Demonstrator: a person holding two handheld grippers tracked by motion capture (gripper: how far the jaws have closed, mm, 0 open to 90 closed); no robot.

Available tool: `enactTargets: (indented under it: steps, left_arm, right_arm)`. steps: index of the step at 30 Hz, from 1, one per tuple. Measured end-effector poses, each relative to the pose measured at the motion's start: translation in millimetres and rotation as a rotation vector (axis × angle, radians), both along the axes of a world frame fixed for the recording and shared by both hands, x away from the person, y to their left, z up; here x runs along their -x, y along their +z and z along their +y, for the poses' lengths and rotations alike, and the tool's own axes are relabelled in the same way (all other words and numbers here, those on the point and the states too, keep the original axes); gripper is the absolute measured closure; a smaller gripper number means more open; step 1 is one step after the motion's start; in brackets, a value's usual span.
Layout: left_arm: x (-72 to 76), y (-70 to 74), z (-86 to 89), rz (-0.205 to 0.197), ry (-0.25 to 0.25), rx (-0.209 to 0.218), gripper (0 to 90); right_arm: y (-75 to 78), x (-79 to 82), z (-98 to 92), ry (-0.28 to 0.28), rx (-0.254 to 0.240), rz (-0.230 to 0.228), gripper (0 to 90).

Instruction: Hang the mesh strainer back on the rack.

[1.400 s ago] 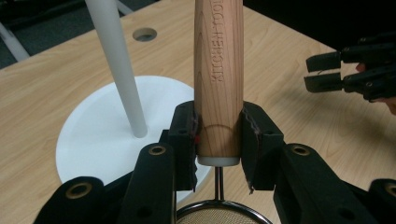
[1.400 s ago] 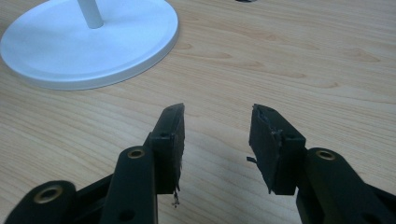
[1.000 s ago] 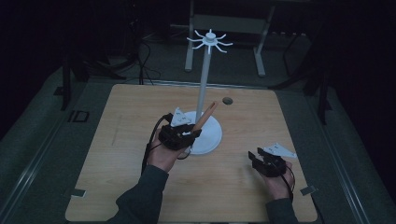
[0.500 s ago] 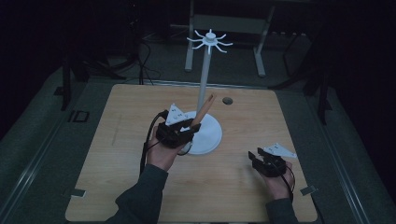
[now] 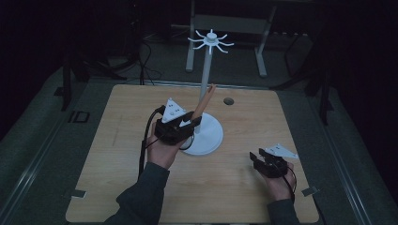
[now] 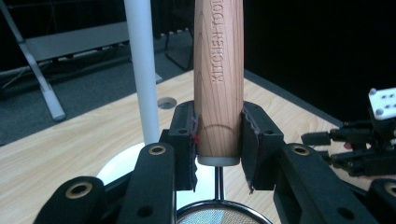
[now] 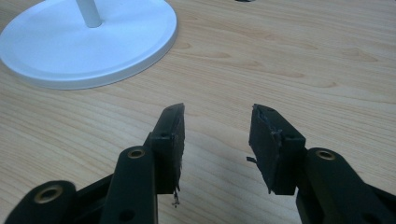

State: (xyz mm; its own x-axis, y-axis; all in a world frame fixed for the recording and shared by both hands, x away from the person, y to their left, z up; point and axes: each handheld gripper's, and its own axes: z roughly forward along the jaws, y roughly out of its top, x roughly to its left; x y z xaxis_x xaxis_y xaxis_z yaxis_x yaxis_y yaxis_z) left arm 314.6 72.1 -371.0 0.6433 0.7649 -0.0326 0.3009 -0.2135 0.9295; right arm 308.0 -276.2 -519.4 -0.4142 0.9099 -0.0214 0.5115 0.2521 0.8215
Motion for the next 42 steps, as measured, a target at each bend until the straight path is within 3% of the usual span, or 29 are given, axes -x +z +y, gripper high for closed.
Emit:
enactTargets:
  steps: [24, 42]
  left_arm:
    - [1.9, 20.5, 2.2, -0.071, 0.05, 0.08, 68.7]
    - [2.4, 25.8, 7.3, -0.101, 0.083, 0.14, 68.7]
  right_arm:
    - [-1.0, -0.1, -0.5, -0.001, 0.0, 0.003, 55.1]
    - [-0.5, 0.3, -0.9, -0.003, 0.0, 0.002, 55.1]
